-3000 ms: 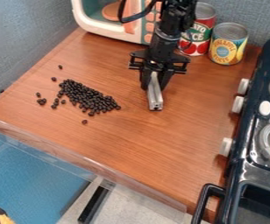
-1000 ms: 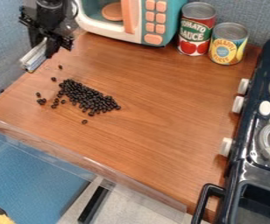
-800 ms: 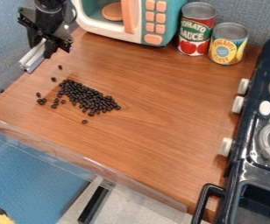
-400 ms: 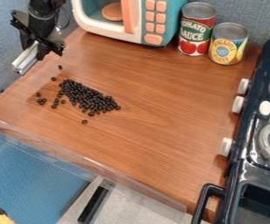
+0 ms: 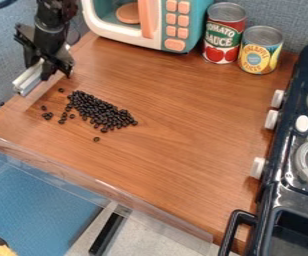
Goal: Sweep into pile
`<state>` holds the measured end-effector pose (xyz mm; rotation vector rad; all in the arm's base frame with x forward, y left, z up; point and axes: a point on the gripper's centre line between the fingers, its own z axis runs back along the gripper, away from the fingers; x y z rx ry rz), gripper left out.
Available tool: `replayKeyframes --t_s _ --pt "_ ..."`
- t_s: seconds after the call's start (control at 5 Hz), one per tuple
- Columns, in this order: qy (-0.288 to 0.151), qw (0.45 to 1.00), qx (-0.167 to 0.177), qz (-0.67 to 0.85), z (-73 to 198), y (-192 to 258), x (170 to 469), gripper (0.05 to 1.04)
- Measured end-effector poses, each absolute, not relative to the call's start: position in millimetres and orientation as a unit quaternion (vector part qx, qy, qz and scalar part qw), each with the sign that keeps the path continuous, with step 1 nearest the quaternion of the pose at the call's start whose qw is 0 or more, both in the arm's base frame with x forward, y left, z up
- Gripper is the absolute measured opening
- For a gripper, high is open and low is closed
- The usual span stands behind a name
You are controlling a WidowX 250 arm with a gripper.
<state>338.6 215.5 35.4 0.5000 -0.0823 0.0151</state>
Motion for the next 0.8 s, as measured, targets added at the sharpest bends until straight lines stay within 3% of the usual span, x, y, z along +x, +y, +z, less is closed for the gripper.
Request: replayKeyframes --t_s 0.8 --pt "-0.043 0.968 0.247 0.014 22.9 215.4 344.2 0.385"
